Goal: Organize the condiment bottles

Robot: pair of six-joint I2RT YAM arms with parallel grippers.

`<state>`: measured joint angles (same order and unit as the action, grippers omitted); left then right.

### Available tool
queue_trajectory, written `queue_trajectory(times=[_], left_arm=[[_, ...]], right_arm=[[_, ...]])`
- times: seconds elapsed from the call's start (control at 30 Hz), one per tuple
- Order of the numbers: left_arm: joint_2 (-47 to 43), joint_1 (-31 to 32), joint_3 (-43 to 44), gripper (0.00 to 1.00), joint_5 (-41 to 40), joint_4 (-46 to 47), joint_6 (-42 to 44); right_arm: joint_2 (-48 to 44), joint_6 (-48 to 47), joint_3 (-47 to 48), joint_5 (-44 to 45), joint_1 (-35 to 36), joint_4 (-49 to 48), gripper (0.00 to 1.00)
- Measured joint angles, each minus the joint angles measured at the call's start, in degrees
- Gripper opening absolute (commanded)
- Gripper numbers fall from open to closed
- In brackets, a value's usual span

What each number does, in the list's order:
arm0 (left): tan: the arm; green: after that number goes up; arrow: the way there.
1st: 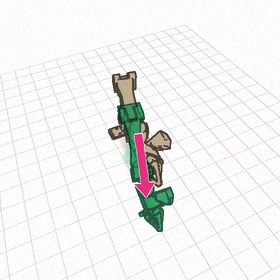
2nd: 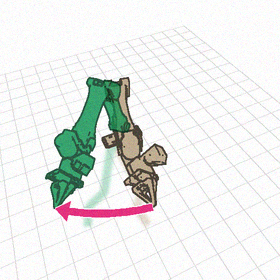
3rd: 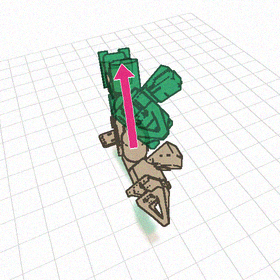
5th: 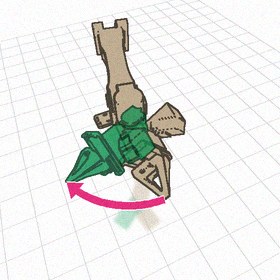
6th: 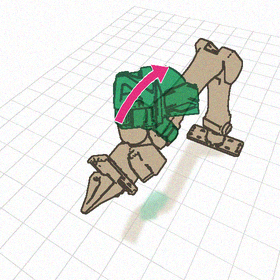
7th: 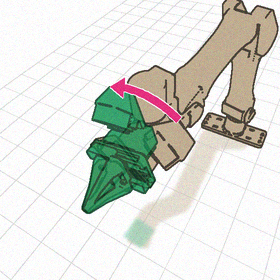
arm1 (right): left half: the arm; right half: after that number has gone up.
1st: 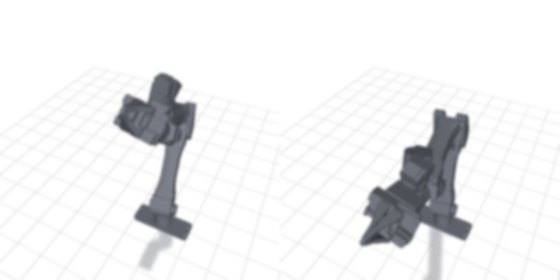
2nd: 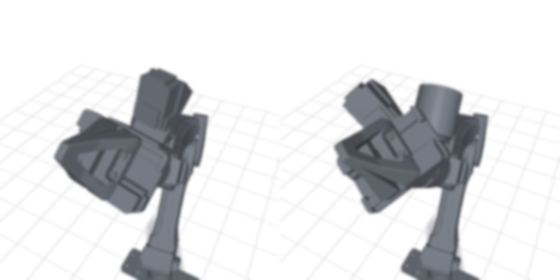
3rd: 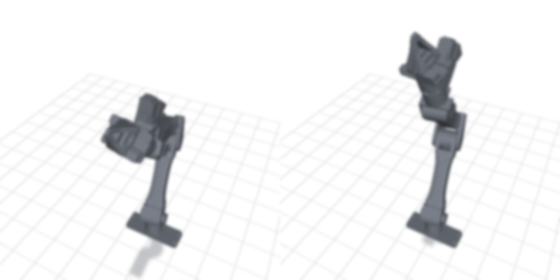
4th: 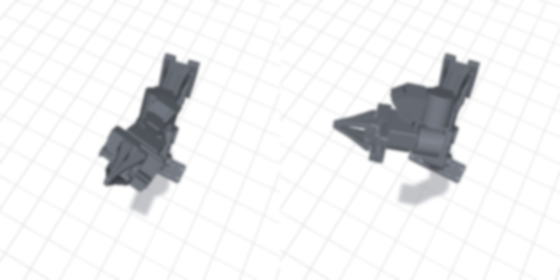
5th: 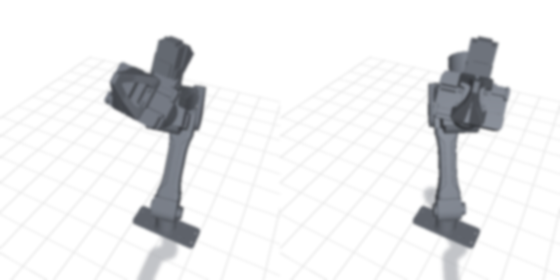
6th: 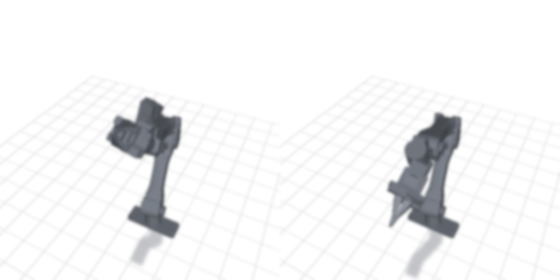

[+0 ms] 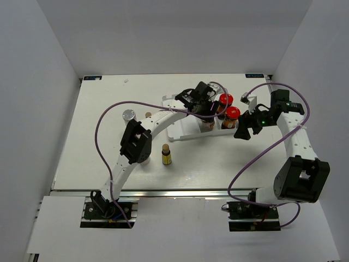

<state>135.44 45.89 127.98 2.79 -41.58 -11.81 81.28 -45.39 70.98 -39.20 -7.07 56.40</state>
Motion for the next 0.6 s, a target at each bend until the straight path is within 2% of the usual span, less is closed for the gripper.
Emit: queue_trajectory(times=[0.1,0.17,0.2,0.27,0.3,0.4,0.53,0.6], left_arm=[[1.42,0.13,-0.02,0.02,-0.79,-0.02,0.04],[2.38,0.2,-0.02,0.1,-1.11,0.55,0.04],[2.38,0.22,-0.02,0.27,-1.44,0.79,0.02],[2.4,0.37,-0.02,0.49,-2.38,0.79,0.07],[2.4,0.46,-0.02,0.66,-2.67,0.79,0.09],[2.4,0.81,-0.02,0.83,-3.52,0.79,0.17],[2.4,1.27,-0.02,0.91,-3.74,1.03,0.31],[2.4,1.6,-0.02,0.91,-3.87,1.11,0.35]], right_arm=[[-0.13,0.02,-0.66,0.0,0.0,0.0,0.85],[-0.13,0.02,-0.7,-0.02,0.0,-0.07,0.85],[-0.17,0.02,-0.7,-0.04,-0.02,-0.07,0.85],[-0.17,0.02,-0.7,-0.07,-0.04,-0.09,0.86],[-0.17,0.0,-0.7,-0.11,-0.04,-0.07,0.86],[-0.17,-0.02,-0.7,-0.31,-0.04,-0.07,0.87],[-0.17,-0.04,-0.7,-0.48,-0.04,-0.07,0.87],[-0.17,-0.04,-0.7,-0.59,-0.04,-0.07,0.88]])
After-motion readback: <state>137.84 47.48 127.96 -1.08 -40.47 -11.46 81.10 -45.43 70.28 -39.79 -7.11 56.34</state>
